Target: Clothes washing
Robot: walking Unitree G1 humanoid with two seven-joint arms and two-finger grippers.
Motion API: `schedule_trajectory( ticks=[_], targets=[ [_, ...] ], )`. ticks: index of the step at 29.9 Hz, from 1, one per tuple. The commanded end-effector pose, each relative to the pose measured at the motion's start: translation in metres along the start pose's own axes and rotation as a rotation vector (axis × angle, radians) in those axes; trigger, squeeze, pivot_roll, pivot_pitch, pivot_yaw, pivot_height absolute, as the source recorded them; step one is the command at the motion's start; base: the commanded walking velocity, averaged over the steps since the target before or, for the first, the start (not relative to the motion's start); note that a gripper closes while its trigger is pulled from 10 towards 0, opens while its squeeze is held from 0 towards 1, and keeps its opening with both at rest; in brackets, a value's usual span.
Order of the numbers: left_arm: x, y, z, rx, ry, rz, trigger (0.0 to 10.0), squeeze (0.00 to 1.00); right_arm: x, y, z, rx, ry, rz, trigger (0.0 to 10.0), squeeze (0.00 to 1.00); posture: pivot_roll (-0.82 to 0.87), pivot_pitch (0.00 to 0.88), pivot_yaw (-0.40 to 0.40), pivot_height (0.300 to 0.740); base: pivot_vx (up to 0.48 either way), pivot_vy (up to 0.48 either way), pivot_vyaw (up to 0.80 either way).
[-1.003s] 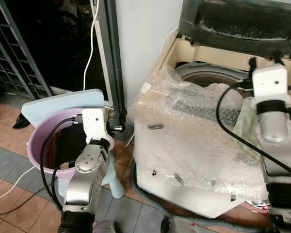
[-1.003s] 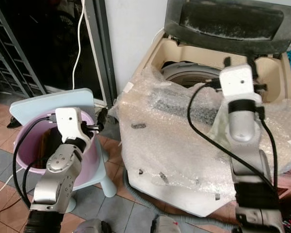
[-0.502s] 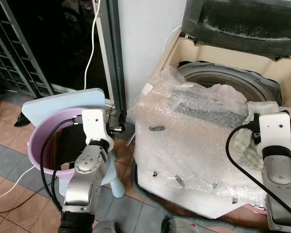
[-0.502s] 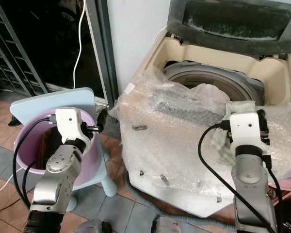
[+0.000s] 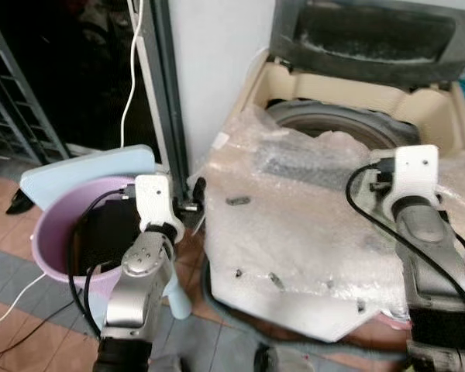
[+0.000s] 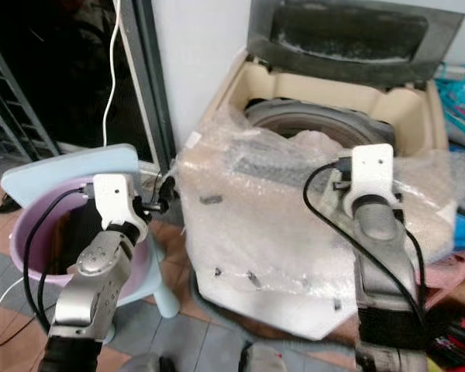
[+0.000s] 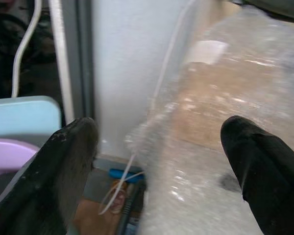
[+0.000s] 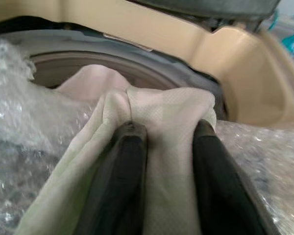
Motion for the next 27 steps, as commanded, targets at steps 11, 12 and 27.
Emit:
schedule_trajectory(
  ticks=[11, 12, 27],
  targets=[
    [0.004, -0.005, 0.000, 0.016, -0.009, 0.004, 10.0, 0.00, 0.160, -0.018, -0.025, 0.195, -0.138, 0.561, 0.0, 0.00, -0.04, 0.014, 0.011, 0.740, 0.000, 0.000, 0.00],
    [0.004, -0.005, 0.000, 0.019, -0.010, 0.004, 10.0, 0.00, 0.168, -0.013, -0.027, 0.196, -0.093, 0.609, 0.0, 0.00, -0.04, 0.013, 0.009, 0.740, 0.000, 0.000, 0.00],
    [-0.003, -0.004, -0.001, 0.023, -0.023, -0.018, 10.0, 0.00, 0.059, 0.037, 0.017, -0.111, 0.214, 0.524, 10.0, 1.00, -0.07, 0.013, 0.029, 0.740, 0.000, 0.000, 0.00]
  ],
)
Point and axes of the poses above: a point about 5 cm out from each wrist's last joint towards the gripper, its own y axis pointing back from the gripper into the wrist, its own x axis along the axis of the wrist's last joint, z = x × y, the point moved 4 cm from there along -y, pointing out of the wrist towards the gripper, and after that the axes turned 1 degree about -y, right-handed, at the moved point
